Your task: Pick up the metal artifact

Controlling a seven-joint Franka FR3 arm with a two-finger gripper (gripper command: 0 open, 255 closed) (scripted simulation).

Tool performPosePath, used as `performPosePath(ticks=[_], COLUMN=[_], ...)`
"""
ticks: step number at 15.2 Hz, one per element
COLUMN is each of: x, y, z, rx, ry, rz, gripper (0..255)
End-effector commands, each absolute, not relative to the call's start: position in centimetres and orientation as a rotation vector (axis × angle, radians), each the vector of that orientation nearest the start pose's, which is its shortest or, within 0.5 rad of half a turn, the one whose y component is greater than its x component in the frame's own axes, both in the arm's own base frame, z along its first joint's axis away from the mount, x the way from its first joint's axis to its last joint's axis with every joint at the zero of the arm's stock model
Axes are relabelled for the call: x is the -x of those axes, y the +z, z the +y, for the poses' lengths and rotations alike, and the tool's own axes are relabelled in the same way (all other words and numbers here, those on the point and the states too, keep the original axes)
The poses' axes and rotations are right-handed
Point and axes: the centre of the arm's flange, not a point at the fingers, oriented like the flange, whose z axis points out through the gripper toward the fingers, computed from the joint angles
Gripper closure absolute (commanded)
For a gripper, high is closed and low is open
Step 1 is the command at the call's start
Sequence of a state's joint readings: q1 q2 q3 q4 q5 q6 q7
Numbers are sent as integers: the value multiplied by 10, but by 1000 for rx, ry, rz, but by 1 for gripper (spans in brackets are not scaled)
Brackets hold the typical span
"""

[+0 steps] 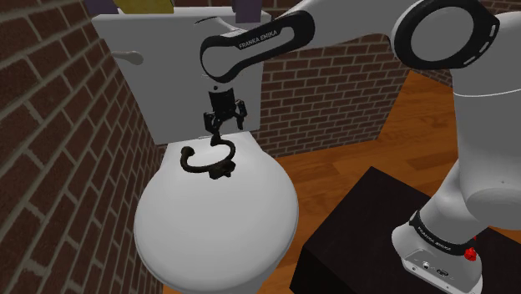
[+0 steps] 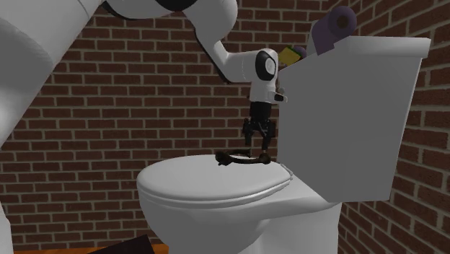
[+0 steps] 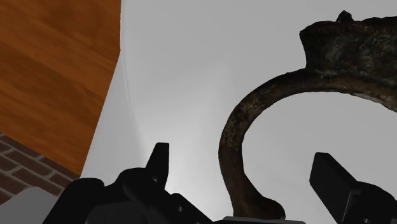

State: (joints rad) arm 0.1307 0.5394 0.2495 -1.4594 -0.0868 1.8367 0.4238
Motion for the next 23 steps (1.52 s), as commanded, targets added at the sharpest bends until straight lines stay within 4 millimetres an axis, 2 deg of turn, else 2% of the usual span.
performPosePath(ticks=[1,6,8,9,18,23], x=[-653,-653,-653,-653,-653,-653], y=[356,329,326,327,326,353], z=[224,224,224,225,224,224], rx=[3144,3144,3144,3144,3144,3144], ry=[239,239,239,239,239,239], rz=[63,63,63,63,63,63], gripper=[0,0,0,255,255,255])
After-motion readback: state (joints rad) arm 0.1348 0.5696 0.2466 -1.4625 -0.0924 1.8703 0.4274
